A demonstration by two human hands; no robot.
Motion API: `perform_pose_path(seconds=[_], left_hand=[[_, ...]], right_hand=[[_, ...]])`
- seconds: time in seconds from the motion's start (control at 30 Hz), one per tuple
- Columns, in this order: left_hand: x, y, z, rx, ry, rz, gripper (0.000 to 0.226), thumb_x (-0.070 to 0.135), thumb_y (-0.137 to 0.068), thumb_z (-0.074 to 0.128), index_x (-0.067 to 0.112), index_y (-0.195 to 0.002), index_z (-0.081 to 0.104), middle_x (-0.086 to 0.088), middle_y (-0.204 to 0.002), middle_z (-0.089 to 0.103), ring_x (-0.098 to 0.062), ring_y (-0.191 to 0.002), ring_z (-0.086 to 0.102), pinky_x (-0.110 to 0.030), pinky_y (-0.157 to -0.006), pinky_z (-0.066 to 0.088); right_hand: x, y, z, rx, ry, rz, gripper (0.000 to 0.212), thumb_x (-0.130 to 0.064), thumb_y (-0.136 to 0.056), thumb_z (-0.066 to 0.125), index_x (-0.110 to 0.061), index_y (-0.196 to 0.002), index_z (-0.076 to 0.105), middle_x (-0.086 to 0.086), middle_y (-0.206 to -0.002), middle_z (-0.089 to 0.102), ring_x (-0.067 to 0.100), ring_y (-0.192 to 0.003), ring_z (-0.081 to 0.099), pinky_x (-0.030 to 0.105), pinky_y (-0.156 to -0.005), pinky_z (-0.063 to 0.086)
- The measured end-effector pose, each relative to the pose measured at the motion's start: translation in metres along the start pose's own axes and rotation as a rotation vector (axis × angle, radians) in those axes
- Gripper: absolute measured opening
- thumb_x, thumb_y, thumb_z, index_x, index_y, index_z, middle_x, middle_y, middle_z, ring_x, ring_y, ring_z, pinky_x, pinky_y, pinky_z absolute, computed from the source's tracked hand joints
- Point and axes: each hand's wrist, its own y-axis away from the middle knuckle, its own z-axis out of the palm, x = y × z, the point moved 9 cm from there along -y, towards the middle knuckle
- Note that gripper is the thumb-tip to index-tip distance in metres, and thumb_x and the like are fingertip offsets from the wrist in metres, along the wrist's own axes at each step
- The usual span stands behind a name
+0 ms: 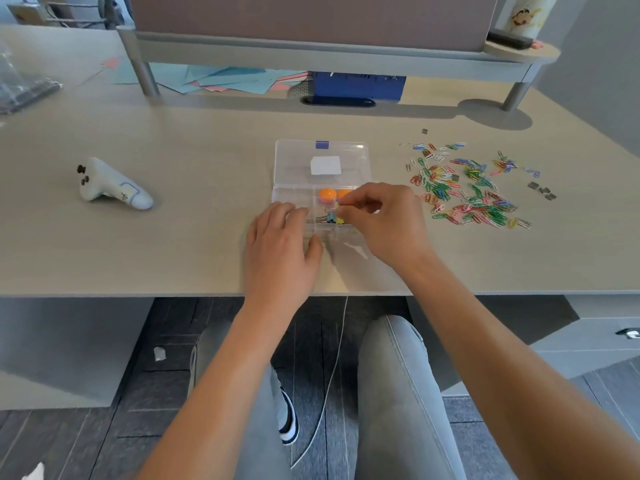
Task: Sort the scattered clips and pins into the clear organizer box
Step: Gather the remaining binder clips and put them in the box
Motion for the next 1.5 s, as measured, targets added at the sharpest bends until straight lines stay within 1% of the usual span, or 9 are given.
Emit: perform_pose_path(seconds=[0.23,0.37,0.5,0.7,0.97,1.1,1.27,1.4,1.5], left_hand=[[-0.001,0.002,-0.001,0.011,-0.005,-0.008,0.044,0.028,-0.092,0.058,0.015,-0.134,0.056,-0.002,-0.134,0.055,-0.024,-0.128,0.049,-0.043,-0.107,0.039],[0.001,0.004,-0.001,0.019,-0.042,0.022,0.045,0.029,-0.093,0.056,0.019,-0.136,0.054,-0.003,-0.134,0.055,-0.025,-0.127,0.048,-0.043,-0.105,0.039],[0.003,0.005,0.0,0.013,-0.086,0.033,0.041,0.03,-0.094,0.054,0.025,-0.135,0.056,-0.003,-0.135,0.053,-0.025,-0.129,0.047,-0.045,-0.106,0.039],[0.003,0.005,0.001,0.017,-0.096,0.038,0.036,0.028,-0.095,0.053,0.025,-0.13,0.061,-0.005,-0.136,0.053,-0.027,-0.13,0.047,-0.047,-0.107,0.039],[0.003,0.006,0.0,0.036,-0.101,0.041,0.031,0.029,-0.094,0.055,0.025,-0.123,0.067,-0.005,-0.134,0.055,-0.027,-0.128,0.048,-0.044,-0.104,0.038],[0.004,0.006,0.001,0.023,-0.106,0.041,0.033,0.029,-0.095,0.054,0.025,-0.125,0.065,-0.006,-0.135,0.054,-0.028,-0.13,0.048,-0.046,-0.106,0.039],[0.003,0.006,0.002,0.016,-0.091,0.04,0.034,0.029,-0.095,0.054,0.024,-0.127,0.065,-0.008,-0.137,0.054,-0.029,-0.133,0.047,-0.047,-0.107,0.039],[0.003,0.006,0.006,-0.021,-0.14,0.046,0.045,0.037,-0.096,0.052,0.024,-0.139,0.055,-0.007,-0.142,0.049,-0.028,-0.136,0.042,-0.047,-0.108,0.038],[0.003,0.004,0.014,-0.094,-0.19,0.043,0.052,0.044,-0.097,0.046,0.025,-0.146,0.046,-0.005,-0.155,0.039,-0.026,-0.144,0.031,-0.049,-0.11,0.035]], right_hand=[[-0.001,-0.008,0.023,-0.056,0.096,-0.026,0.007,-0.024,-0.08,0.082,-0.026,-0.087,0.08,-0.016,-0.069,0.067,-0.001,-0.059,0.055,0.015,-0.062,0.045],[-0.002,-0.008,0.025,-0.074,0.154,-0.067,0.01,-0.024,-0.081,0.081,-0.026,-0.091,0.081,-0.015,-0.075,0.07,0.001,-0.063,0.059,0.021,-0.067,0.053],[-0.009,-0.007,0.023,-0.071,0.23,-0.149,0.012,-0.021,-0.082,0.078,-0.024,-0.094,0.08,-0.012,-0.079,0.069,0.004,-0.066,0.058,0.026,-0.069,0.053],[-0.013,-0.007,0.026,-0.138,0.36,-0.234,0.013,-0.02,-0.084,0.074,-0.024,-0.095,0.079,-0.006,-0.089,0.071,0.014,-0.08,0.063,0.038,-0.076,0.054],[-0.021,0.001,0.028,-0.22,0.459,-0.327,0.016,-0.02,-0.087,0.067,-0.027,-0.097,0.078,-0.005,-0.09,0.066,0.017,-0.085,0.06,0.039,-0.074,0.053],[-0.021,0.006,0.022,-0.178,0.438,-0.353,0.02,-0.019,-0.086,0.066,-0.023,-0.104,0.075,-0.007,-0.089,0.069,0.017,-0.084,0.062,0.04,-0.074,0.054],[-0.02,0.01,0.024,-0.178,0.457,-0.369,0.013,-0.019,-0.086,0.069,-0.021,-0.095,0.077,-0.004,-0.088,0.069,0.019,-0.086,0.061,0.04,-0.072,0.053],[-0.021,0.01,0.023,-0.168,0.484,-0.372,0.015,-0.019,-0.086,0.07,-0.02,-0.099,0.077,-0.002,-0.091,0.068,0.019,-0.086,0.06,0.04,-0.072,0.053],[-0.021,0.012,0.021,-0.131,0.494,-0.373,0.027,-0.022,-0.086,0.068,-0.02,-0.112,0.073,-0.001,-0.097,0.067,0.022,-0.091,0.059,0.04,-0.076,0.052]])
